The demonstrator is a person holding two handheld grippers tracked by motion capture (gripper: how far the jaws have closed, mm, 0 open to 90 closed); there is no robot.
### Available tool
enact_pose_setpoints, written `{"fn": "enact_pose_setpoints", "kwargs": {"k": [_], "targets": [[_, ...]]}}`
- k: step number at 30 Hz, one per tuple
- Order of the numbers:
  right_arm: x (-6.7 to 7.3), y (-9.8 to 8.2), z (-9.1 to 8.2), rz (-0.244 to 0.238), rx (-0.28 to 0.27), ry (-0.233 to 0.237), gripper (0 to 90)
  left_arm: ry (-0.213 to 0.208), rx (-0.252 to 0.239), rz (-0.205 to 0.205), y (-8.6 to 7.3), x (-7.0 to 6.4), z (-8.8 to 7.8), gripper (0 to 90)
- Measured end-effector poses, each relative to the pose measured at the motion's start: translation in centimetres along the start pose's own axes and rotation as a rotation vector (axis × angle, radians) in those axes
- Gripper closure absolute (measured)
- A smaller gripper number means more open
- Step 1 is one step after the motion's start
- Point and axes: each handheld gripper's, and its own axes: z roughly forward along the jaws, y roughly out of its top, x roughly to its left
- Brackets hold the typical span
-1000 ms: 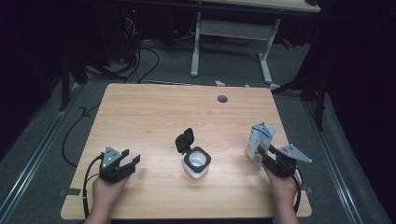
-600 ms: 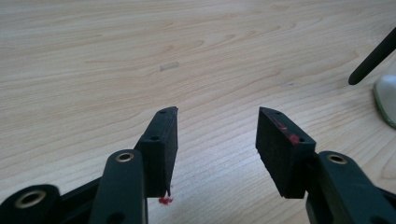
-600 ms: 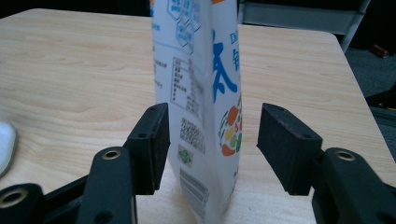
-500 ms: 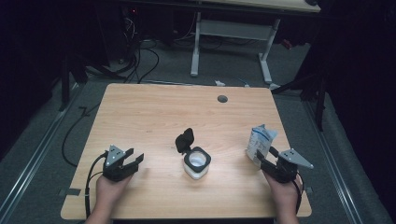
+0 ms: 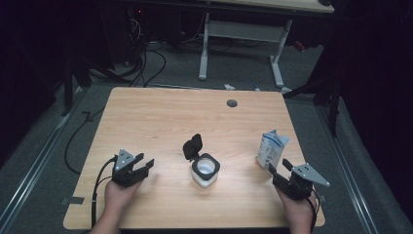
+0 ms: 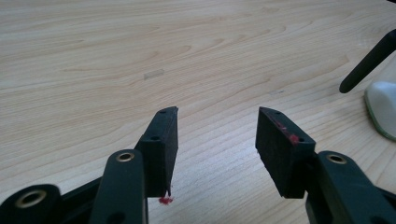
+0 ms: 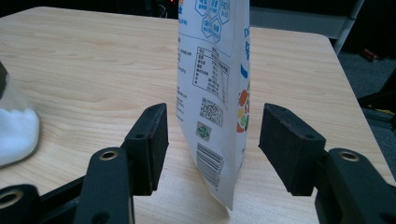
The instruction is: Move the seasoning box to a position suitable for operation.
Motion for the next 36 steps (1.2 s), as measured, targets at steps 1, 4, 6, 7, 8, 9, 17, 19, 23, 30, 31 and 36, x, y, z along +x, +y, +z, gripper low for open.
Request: {"fn": "enact_pose_setpoints", "kwargs": {"k": [1,4,6,7,8,9,17,19,23,30,31,36], "targets": [[0.1,0.0,-0.2,0.002,0.000,-0.001,42.3,0.000,0.000,0.002,0.0,0.0,0.0,49.8],[0.3,-0.1,-0.6,-0.005,-0.005,0.001,42.4,-0.010,0.000,0.002,0.2,-0.2,0.3,50.0],[0.5,-0.1,-0.9,-0.004,-0.006,0.004,42.7,-0.014,-0.003,0.003,0.3,-0.3,0.5,50.2],[0.5,-0.2,-0.9,-0.004,-0.009,0.005,42.8,-0.017,-0.004,0.000,0.3,-0.4,0.6,50.2],[0.5,-0.2,-1.0,-0.003,-0.012,0.009,42.9,-0.019,-0.003,0.004,0.3,-0.4,0.7,50.4],[0.5,-0.2,-1.0,-0.002,-0.012,0.011,43.1,-0.019,0.000,0.006,0.3,-0.4,0.7,50.6],[1.1,-0.2,-0.7,-0.018,-0.003,0.022,44.0,-0.020,0.007,0.006,0.4,-0.5,0.7,50.4],[1.2,-0.2,-0.5,-0.024,-0.002,0.028,44.2,-0.016,0.009,0.009,0.4,-0.5,0.6,50.4],[1.5,-0.1,-0.2,-0.029,0.003,0.041,44.6,-0.014,0.005,0.006,0.3,-0.6,0.5,52.5],[2.2,0.0,0.7,-0.048,0.008,0.067,46.1,-0.003,0.008,0.011,0.2,-0.7,0.1,53.9],[2.3,0.1,0.8,-0.046,0.010,0.072,46.5,0.005,0.008,0.013,0.1,-0.7,0.0,53.9],[3.0,0.4,1.7,-0.062,0.014,0.100,47.9,0.018,0.006,0.006,-0.1,-0.7,-0.6,52.5]]}}
